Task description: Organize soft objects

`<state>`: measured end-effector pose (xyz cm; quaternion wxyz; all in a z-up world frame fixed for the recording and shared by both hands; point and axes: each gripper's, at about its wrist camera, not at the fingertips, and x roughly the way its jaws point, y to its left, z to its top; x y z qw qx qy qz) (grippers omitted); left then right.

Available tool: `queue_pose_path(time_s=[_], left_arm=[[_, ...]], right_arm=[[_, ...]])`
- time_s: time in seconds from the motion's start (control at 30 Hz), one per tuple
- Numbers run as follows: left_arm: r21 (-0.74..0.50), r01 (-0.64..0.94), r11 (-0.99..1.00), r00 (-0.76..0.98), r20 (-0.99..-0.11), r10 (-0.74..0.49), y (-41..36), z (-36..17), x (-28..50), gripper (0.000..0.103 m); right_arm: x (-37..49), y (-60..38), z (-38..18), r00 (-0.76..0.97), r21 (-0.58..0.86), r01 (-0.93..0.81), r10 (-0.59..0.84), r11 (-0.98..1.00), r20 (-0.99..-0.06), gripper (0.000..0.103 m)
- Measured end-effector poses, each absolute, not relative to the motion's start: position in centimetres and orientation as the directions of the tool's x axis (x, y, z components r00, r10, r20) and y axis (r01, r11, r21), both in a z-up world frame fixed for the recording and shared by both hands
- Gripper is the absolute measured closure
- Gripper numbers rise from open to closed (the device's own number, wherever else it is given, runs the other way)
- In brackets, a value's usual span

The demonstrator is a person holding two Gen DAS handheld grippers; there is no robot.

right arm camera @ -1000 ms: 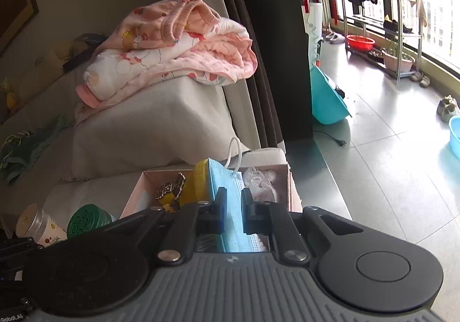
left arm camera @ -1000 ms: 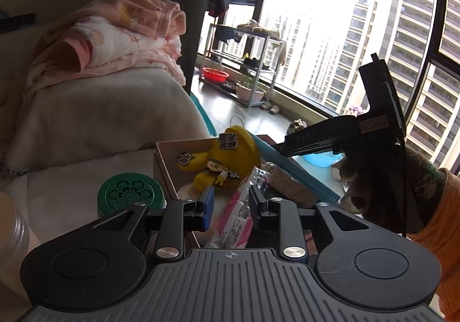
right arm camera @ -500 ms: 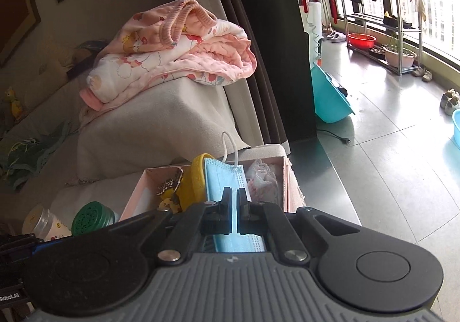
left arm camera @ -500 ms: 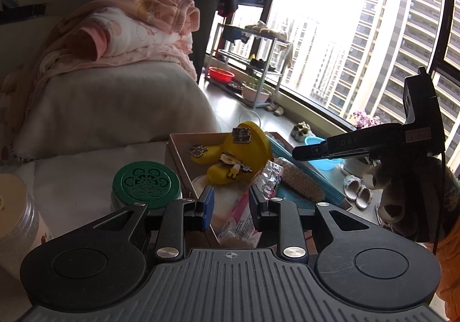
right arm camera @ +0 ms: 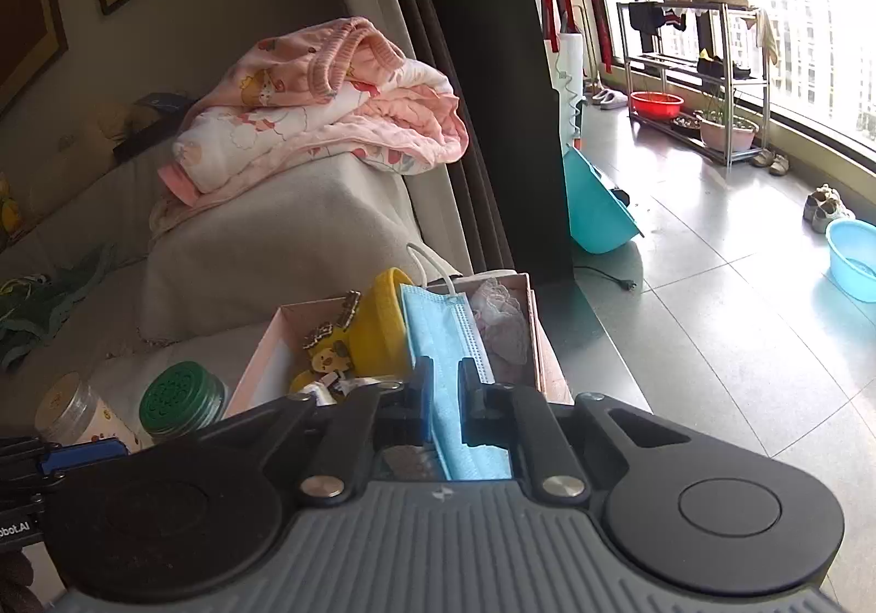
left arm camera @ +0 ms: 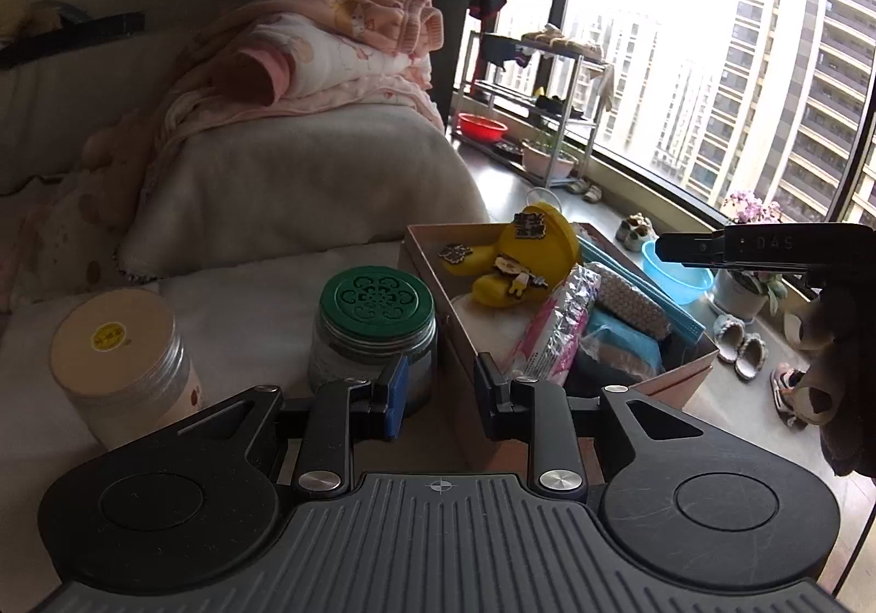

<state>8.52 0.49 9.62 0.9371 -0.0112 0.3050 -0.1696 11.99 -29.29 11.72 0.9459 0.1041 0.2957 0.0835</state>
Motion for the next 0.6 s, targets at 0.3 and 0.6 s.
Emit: queue_pose_path(time_s=[0.3, 0.6], left_arm=[[-0.028, 0.183, 0.983, 0.732, -0.663, -0.155, 5.7, 4.3, 1.5, 0.074], [-0.040, 0.132, 0.990, 0.737, -0.664, -0.125, 5.8, 1.7, -0.1, 0.059]], right_arm=[[1.9, -21.9, 11.4, 0.847, 0.088, -0.149, 0.173, 0.985, -0.502, 0.044], [1.4, -16.5, 3.7, 0.700, 0.039, -0.191, 0.164, 0.981, -0.695, 0.044]])
